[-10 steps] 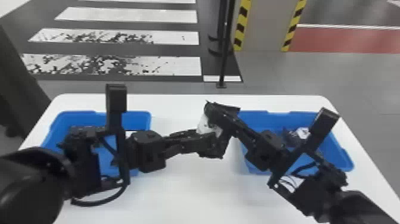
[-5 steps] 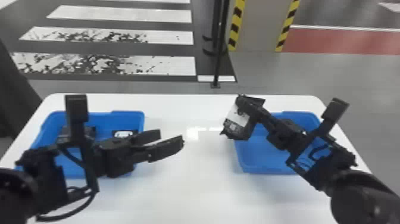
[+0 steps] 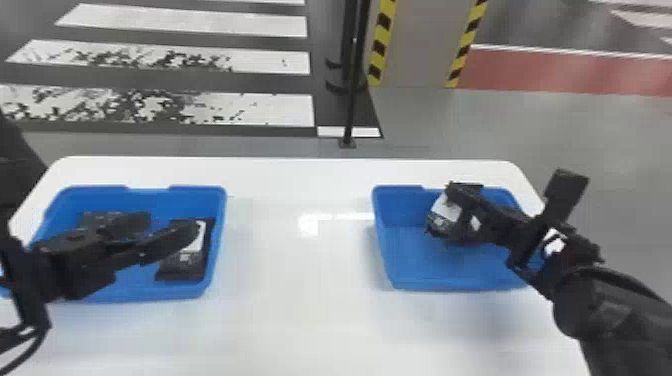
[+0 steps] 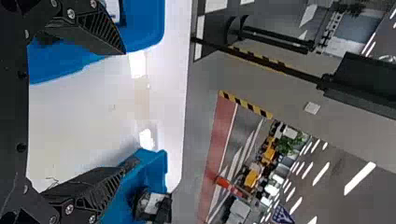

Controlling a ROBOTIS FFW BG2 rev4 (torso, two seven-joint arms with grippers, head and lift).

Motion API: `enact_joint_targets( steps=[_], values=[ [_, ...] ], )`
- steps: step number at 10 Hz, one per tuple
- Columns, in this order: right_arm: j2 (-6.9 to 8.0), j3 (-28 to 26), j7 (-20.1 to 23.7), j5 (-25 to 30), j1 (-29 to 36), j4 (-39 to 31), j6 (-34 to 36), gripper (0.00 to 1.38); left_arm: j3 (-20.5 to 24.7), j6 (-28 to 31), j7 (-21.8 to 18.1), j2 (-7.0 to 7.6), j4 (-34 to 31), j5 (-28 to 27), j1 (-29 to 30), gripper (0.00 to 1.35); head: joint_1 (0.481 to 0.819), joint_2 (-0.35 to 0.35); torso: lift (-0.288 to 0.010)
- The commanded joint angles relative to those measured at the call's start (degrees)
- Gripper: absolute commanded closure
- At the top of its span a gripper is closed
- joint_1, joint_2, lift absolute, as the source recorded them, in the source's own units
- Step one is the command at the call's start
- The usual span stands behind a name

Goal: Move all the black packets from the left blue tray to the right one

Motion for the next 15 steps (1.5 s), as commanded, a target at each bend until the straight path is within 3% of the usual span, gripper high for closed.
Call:
enact_joint_targets(
  steps=[1, 2, 3, 6, 8, 11, 15],
  values=[
    [-0.21, -0.4, -0.9, 2.2, 0.3, 0.3, 0.0, 0.47, 3.4, 0.5, 0.0, 0.17, -1.3, -4.0, 0.2, 0.16, 0.695, -0.114, -0.14],
    [-0.13, -0.4, -1.8, 3.6, 2.1, -2.4, -3.0, 0.12, 5.3, 1.4, 0.0, 0.69, -1.3, -6.5, -0.1, 0.16, 0.695, -0.1, -0.14],
    [0.22, -0.4, -4.6, 5.9, 6.3, -10.4, -4.5, 0.07, 6.8, 2.2, -0.1, 1.4, -1.3, -9.2, -0.4, 0.15, 0.695, -0.073, -0.14],
    [2.33, 0.4, -5.4, 5.1, 18.3, -33.7, -5.2, 0.13, 10.7, 4.9, -0.3, 2.36, -1.2, -20.2, -2.2, 0.15, 0.695, 0.019, -0.14],
    [3.21, 3.9, -3.9, 2.1, 24.6, -43.9, -5.2, 0.13, 8.4, 8.0, -1.0, 4.38, 1.6, -26.9, -6.0, 0.15, 0.695, 0.118, -0.14],
    [3.21, 7.7, -2.0, -3.5, 29.7, -50.7, -5.2, 0.13, 2.7, 12.5, -1.8, 5.97, 10.9, -31.8, -12.3, 0.14, 0.695, 0.28, -0.14],
    [3.39, 11.1, -0.9, -8.2, 31.0, -52.7, -4.5, 0.13, -5.0, 10.8, -1.2, 6.58, 26.0, -35.8, -21.9, 0.14, 0.695, 0.327, -0.14]
  ],
)
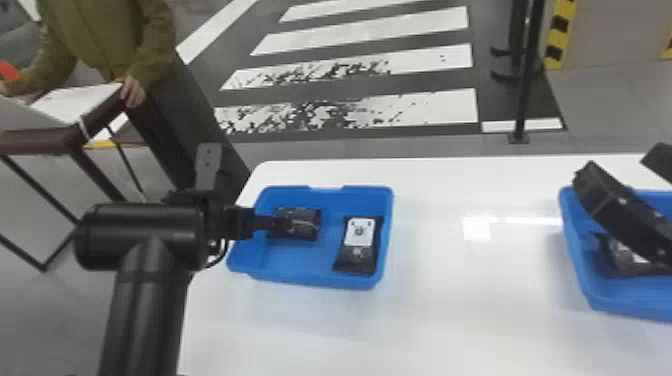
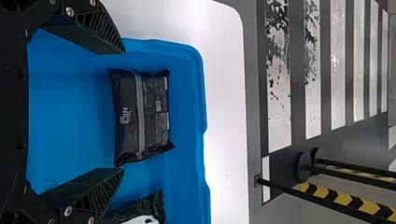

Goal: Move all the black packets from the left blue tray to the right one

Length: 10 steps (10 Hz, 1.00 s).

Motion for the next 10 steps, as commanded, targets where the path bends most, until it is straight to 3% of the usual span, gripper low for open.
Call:
enact_joint_targets(
  steps=[1, 5, 10],
  values=[
    [0.04, 0.7, 0.3, -0.6, 0.0, 0.0, 0.2, 0.13, -1.7, -1.5, 0.3, -0.08, 5.4, -0.9, -3.0, 0.14, 0.695, 0.331, -0.14],
    [0.04, 1.1, 0.9, -1.9, 0.2, -0.2, 1.0, 0.13, -6.7, -4.8, 1.0, -0.26, 17.2, -3.7, -10.3, 0.14, 0.695, 0.33, -0.14],
    [0.22, 1.2, 1.0, -3.0, 0.5, 0.0, 1.7, 0.13, -11.5, -6.0, 1.7, -0.61, 28.5, -7.0, -14.8, 0.13, 0.695, 0.328, -0.14]
  ],
)
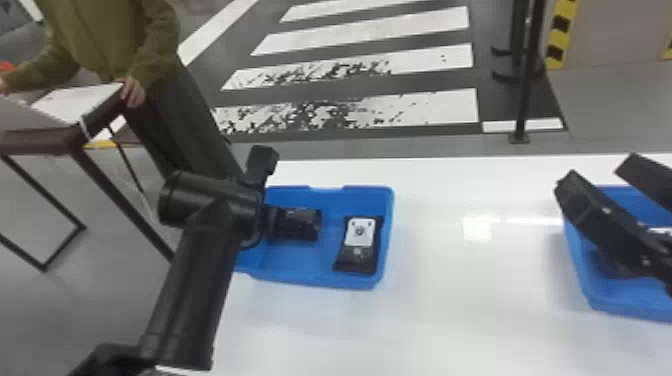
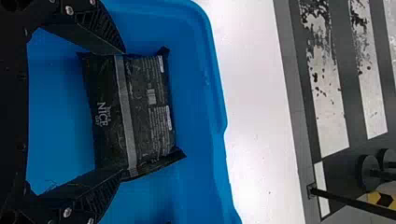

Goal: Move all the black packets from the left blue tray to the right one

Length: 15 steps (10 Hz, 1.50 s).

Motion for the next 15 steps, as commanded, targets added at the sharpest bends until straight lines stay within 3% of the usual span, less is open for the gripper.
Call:
enact_joint_targets(
  steps=[1, 3, 4, 5, 7, 10, 11, 15],
  values=[
    [0.0, -0.1, 0.0, -0.4, 0.1, 0.2, 0.3, 0.13, -0.8, -1.8, 0.2, -0.25, 3.2, -1.2, -1.1, 0.13, 0.695, 0.328, -0.14],
    [0.09, 0.0, 0.2, -0.9, 0.1, 0.4, 0.6, 0.13, -1.2, -3.4, 1.0, -0.51, 6.7, -2.8, -2.2, 0.17, 0.695, 0.333, -0.14],
    [0.09, 0.0, 0.3, -1.2, 0.1, 0.7, 0.6, 0.13, -1.0, -3.7, 1.1, -0.51, 8.1, -3.1, -2.7, 0.33, 0.695, 0.338, -0.14],
    [0.09, 0.0, 0.3, -1.3, 0.3, 0.7, 0.7, 0.13, -0.2, -3.4, 1.1, -0.6, 8.2, -3.0, -2.2, 0.75, 0.695, 0.34, -0.14],
    [0.09, -0.1, 0.4, -1.7, 0.4, 0.9, 0.8, 0.13, 1.9, -3.4, 1.2, -1.04, 8.2, -1.8, -0.8, 1.19, 0.695, 0.35, -0.14],
    [0.09, -0.1, 0.8, -2.4, 0.4, 1.3, 1.3, 0.13, 3.2, -9.0, 0.4, -0.95, 7.4, -4.6, 0.6, 1.21, 0.695, 0.35, -0.14],
    [0.09, -0.1, 0.8, -2.5, 0.5, 1.4, 1.4, 0.13, 3.3, -9.1, -0.1, -0.95, 4.4, -4.4, 2.0, 1.21, 0.695, 0.35, -0.14],
    [0.09, -0.1, 1.1, -2.6, 0.8, 1.1, 1.4, 0.13, 4.4, -2.3, -0.7, -2.1, -20.9, -1.0, 13.4, 1.21, 0.695, 0.333, -0.14]
  ],
)
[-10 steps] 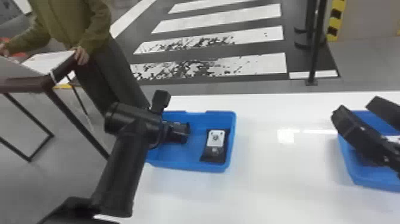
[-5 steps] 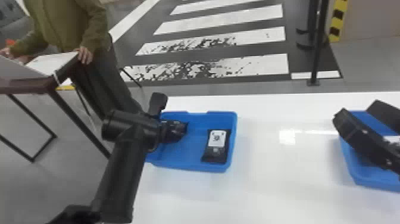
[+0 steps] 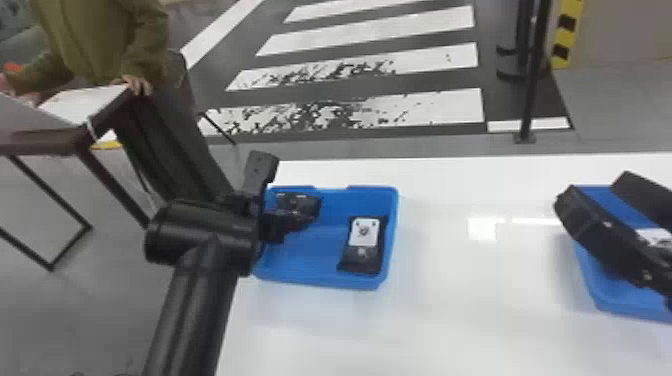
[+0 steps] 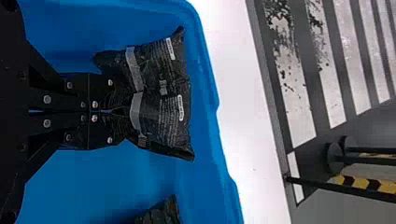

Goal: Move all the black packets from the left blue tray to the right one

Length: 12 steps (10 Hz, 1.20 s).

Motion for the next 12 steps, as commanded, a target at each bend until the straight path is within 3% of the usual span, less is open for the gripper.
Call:
enact_joint_targets(
  steps=[1, 3, 6, 12],
  values=[
    [0.0, 0.0, 0.0, 0.0, 0.0, 0.0, 0.0, 0.13, 1.6, 1.9, -0.3, -0.59, -8.4, 2.1, 4.2, 1.21, 0.695, 0.329, -0.14],
    [0.0, 0.1, 0.7, 0.1, -0.1, -0.1, 0.7, 0.13, 1.9, 1.9, -0.9, -1.11, -18.4, 7.3, 9.8, 1.21, 0.695, 0.313, -0.14],
    [0.0, 1.1, 2.0, 0.4, -1.6, 0.6, 2.0, 0.13, -1.8, -1.5, -1.5, -1.99, -28.0, 16.6, 14.4, 1.21, 0.695, 0.247, -0.14],
    [-1.23, 3.8, 2.1, 2.5, -10.8, 10.5, 2.1, 0.13, -12.3, -3.8, -1.3, -1.99, -35.4, 28.0, 15.1, 1.21, 0.695, 0.058, -0.14]
  ],
)
